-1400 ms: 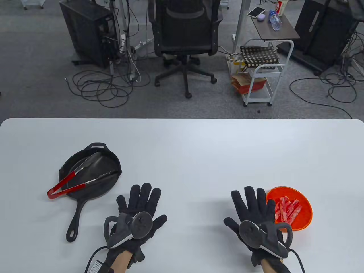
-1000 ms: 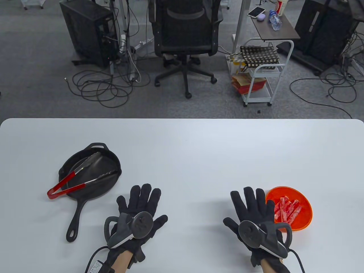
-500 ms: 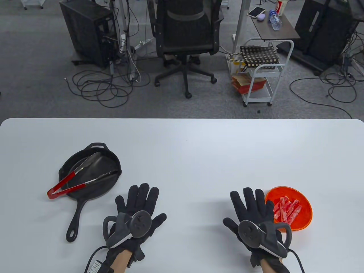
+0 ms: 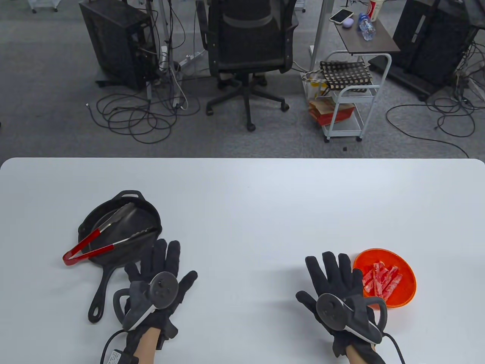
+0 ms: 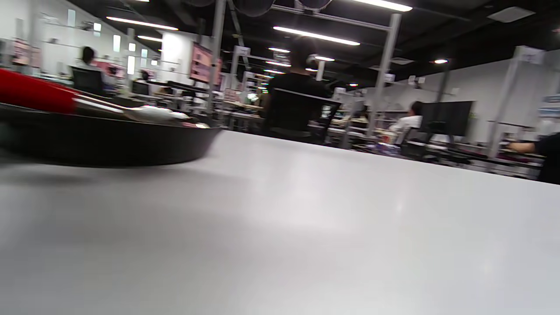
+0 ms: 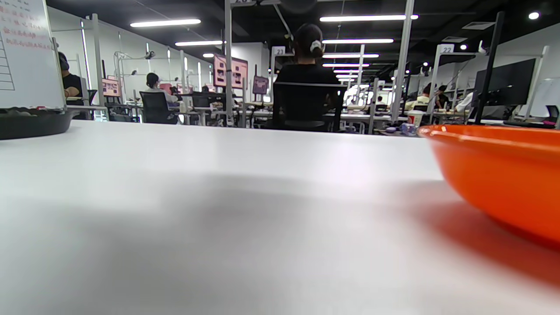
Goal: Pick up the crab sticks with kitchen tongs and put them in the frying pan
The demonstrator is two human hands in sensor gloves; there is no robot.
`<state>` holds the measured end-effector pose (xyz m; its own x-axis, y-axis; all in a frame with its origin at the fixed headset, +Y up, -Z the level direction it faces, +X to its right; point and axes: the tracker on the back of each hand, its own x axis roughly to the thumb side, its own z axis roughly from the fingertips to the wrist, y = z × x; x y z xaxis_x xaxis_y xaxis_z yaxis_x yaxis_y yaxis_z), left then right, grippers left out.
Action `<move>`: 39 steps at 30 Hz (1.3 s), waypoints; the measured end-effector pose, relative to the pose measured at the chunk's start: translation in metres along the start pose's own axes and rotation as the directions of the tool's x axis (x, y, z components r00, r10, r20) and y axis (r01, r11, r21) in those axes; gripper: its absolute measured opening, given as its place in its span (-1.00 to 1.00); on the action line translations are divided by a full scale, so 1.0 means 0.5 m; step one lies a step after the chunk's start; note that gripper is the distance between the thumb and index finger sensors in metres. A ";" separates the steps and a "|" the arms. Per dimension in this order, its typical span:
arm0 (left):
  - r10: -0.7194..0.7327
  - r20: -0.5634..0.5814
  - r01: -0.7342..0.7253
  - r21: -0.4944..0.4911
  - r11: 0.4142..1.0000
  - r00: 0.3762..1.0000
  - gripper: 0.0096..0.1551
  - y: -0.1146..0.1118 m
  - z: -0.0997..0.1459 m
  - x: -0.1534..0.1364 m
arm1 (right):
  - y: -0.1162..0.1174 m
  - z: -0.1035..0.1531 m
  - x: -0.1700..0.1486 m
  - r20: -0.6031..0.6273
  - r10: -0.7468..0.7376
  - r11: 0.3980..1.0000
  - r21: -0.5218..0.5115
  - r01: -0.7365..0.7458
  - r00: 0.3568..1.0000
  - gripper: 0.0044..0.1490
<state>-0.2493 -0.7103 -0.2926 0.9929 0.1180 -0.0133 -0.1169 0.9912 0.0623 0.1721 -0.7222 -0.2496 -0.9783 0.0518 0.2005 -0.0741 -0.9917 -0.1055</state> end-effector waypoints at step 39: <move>0.196 -0.661 -0.225 0.042 0.973 0.725 -0.45 -0.049 -0.018 -0.242 | 0.005 -0.001 0.006 0.001 -0.037 0.999 0.022 0.037 0.999 0.04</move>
<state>-0.3667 -0.7485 -0.3014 0.6831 0.3193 -0.6568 -0.3363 0.9359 0.1052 0.1690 -0.7245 -0.2499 -0.9748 0.0882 0.2048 -0.1058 -0.9914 -0.0768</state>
